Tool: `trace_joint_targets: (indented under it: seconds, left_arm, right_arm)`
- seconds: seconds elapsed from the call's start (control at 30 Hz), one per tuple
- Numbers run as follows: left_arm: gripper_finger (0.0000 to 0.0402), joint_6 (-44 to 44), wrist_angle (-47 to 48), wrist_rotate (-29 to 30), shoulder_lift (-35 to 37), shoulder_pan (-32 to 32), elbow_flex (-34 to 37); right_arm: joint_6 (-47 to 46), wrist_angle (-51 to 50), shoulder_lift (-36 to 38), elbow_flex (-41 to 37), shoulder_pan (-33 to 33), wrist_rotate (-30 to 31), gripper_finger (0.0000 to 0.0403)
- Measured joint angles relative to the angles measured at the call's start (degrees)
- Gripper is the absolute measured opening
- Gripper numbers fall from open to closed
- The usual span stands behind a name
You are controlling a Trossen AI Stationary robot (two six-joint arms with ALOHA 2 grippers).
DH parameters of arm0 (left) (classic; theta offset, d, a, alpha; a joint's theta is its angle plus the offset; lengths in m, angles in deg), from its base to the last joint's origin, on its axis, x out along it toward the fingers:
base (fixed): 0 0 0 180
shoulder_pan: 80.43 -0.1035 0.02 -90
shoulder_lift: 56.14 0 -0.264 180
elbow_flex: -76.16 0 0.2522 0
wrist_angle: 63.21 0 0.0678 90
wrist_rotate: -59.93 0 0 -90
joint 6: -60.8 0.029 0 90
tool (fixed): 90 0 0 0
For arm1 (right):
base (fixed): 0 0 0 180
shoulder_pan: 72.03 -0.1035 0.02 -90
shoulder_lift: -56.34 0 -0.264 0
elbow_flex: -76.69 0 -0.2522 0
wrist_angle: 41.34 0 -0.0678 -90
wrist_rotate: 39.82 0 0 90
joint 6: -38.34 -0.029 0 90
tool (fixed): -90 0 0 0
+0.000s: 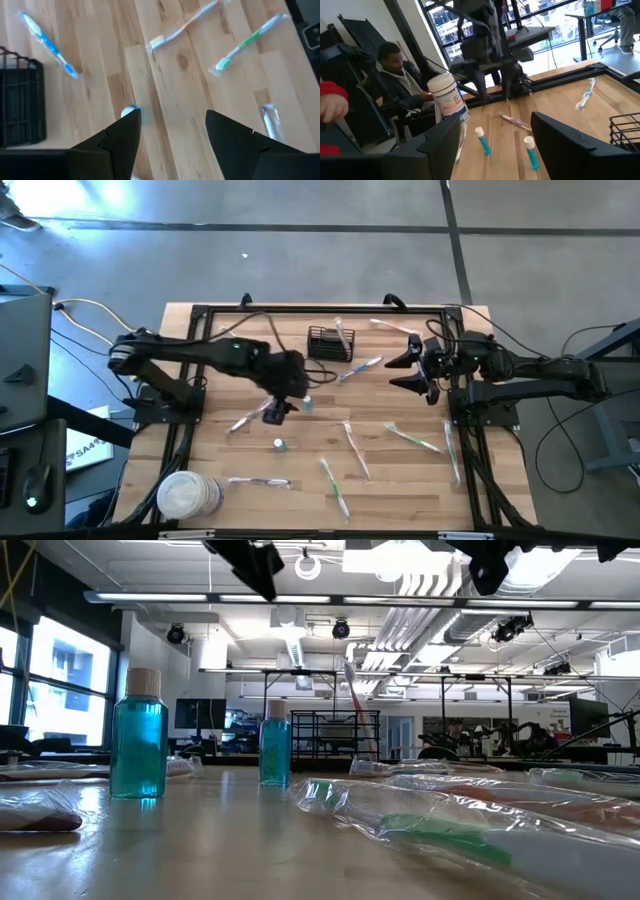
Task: Pick & Place toothbrushing station
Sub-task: Put the top blue mouthwash into the mesh organizer
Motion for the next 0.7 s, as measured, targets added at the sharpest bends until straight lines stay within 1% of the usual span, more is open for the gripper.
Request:
trace_joint_targets:
  seconds: [0.23, 0.3, 0.37, 0.47, 0.53, 0.6, 0.7]
  left_arm:
    - [0.0223, 0.0, 3.4, 3.4, -4.3, 0.0, 0.2]
    - [0.0223, 0.5, 1.4, 3.7, -5.3, 0.0, -0.1]
    - [0.0223, 1.5, 2.4, 3.9, -5.5, 0.0, 0.2]
    - [0.0223, 4.0, -0.5, 3.9, -6.4, 0.0, -0.1]
    - [0.0223, 5.0, 1.3, 3.8, -6.5, 0.0, 0.2]
    - [0.0223, 5.8, 0.2, 3.8, -6.8, 0.0, 0.0]
    - [0.0223, 7.4, 1.1, 3.5, -7.4, 0.0, 0.1]
  right_arm:
    - [-0.6, -2.9, 0.0, 0.0, 0.0, 0.1, 0.0236]
    - [-0.6, -3.3, 0.0, 0.0, 0.0, 0.1, 0.0236]
    - [-0.6, -3.3, 0.0, 0.0, 0.0, 0.2, 0.0236]
    - [-0.6, -3.5, 0.0, 0.0, 0.0, 0.1, 0.0236]
    - [-0.6, -3.5, 0.0, 0.0, 0.0, 0.1, 0.0236]
    - [-0.6, -3.9, 0.0, 0.0, 0.0, 0.1, 0.0236]
    - [-0.6, -4.2, 0.0, 0.0, 0.0, 0.1, 0.0236]
